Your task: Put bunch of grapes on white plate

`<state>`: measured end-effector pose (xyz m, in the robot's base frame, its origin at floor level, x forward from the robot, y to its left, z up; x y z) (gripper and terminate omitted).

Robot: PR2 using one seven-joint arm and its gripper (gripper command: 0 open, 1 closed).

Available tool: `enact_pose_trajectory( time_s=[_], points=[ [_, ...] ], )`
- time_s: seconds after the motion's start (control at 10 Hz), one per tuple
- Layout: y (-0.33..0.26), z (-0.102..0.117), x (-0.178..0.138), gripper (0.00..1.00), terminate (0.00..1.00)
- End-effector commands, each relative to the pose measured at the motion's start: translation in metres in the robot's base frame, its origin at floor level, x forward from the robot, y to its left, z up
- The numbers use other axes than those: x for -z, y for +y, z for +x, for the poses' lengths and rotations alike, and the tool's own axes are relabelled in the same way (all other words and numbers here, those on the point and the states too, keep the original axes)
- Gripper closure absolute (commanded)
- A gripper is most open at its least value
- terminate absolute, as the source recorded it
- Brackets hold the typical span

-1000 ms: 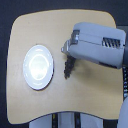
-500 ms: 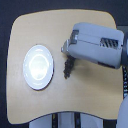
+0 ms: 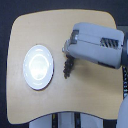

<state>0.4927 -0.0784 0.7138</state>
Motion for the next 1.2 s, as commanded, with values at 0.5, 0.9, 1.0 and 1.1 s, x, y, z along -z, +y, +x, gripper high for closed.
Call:
enact_pose_trajectory(
  time_s=[0.5, 0.9, 1.0, 1.1],
  points=[
    [-0.005, 0.002, -0.012, 1.00, 0.00],
    [-0.007, -0.001, -0.017, 1.00, 0.00],
    [-0.009, 0.000, -0.017, 1.00, 0.00],
    [-0.008, -0.001, -0.017, 1.00, 0.00]
  ],
)
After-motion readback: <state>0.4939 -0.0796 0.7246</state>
